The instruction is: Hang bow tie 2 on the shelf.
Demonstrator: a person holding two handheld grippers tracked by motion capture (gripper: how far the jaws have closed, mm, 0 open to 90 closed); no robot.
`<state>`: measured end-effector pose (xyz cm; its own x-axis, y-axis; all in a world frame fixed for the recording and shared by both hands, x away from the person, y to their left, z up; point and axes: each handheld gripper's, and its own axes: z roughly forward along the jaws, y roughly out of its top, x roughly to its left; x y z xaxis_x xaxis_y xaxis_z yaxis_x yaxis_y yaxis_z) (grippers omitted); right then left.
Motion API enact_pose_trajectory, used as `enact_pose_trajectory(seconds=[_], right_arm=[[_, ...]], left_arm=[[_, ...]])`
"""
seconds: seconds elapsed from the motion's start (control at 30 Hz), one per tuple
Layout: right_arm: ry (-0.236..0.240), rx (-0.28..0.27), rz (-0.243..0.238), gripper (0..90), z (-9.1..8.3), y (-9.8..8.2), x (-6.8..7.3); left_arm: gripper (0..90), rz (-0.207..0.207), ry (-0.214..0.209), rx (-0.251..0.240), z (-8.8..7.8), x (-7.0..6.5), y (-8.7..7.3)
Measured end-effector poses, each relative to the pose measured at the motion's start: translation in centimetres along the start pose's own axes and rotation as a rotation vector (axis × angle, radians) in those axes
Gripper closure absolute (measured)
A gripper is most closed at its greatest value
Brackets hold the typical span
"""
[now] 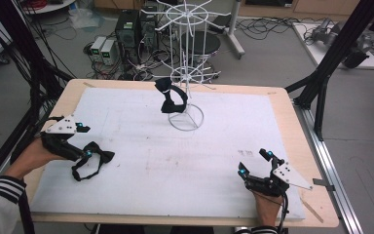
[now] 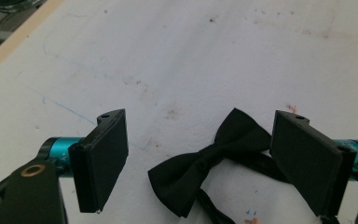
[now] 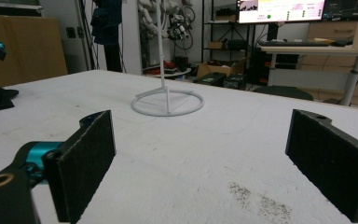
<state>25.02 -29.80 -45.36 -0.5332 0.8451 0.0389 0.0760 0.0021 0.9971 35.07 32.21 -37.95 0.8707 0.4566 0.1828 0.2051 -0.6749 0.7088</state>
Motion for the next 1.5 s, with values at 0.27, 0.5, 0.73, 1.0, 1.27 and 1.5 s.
enact_pose_trajectory(seconds=[0.27,0.5,0.73,1.0,1.27,1.5], right_arm=[[0.0,-0.001,0.0,7.5,0.0,0.0,0.0],[-0.001,0.0,-0.003,7.5,0.0,0.0,0.0],[-0.001,-0.002,-0.001,7.5,0.0,0.0,0.0],[-0.001,-0.001,-0.001,7.5,0.0,0.0,0.0],[-0.001,-0.001,0.0,7.5,0.0,0.0,0.0],[-0.002,-0.003,0.0,7.5,0.0,0.0,0.0]], left_arm=[[24.2,0.014,-0.002,0.067,0.5,0.4,-1.0],[29.0,0.019,-0.006,0.149,1.1,0.7,-1.5],[32.3,0.022,-0.033,0.212,2.0,0.8,-1.6],[37.7,0.02,-0.032,0.272,2.7,1.2,-1.8],[52.9,0.005,-0.05,0.297,3.1,1.3,-2.0],[77.0,-0.028,-0.071,0.341,3.4,1.1,-1.8]])
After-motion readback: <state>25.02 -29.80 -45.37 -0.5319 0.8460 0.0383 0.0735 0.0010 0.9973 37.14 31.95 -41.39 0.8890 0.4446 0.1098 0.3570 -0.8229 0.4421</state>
